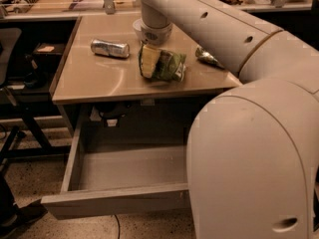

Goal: Pick green jalapeno chip bag from top drawer and place on counter

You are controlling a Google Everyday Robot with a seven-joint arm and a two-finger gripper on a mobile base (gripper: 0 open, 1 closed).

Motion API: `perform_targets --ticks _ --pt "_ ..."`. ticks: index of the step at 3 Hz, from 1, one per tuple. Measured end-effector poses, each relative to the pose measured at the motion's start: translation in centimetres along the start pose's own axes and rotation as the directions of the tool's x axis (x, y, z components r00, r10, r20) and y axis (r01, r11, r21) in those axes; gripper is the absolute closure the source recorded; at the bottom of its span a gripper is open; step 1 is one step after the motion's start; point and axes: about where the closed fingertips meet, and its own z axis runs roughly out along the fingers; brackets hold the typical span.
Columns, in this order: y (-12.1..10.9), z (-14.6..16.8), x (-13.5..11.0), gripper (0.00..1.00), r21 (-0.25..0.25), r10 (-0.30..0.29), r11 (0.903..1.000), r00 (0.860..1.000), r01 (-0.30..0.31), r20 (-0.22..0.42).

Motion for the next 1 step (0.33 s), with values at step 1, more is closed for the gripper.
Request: perform_targets --ticks 1 --pt "0.00 0.00 0.00 0.00 0.000 0.000 1.0000 1.000 0.000 0.000"
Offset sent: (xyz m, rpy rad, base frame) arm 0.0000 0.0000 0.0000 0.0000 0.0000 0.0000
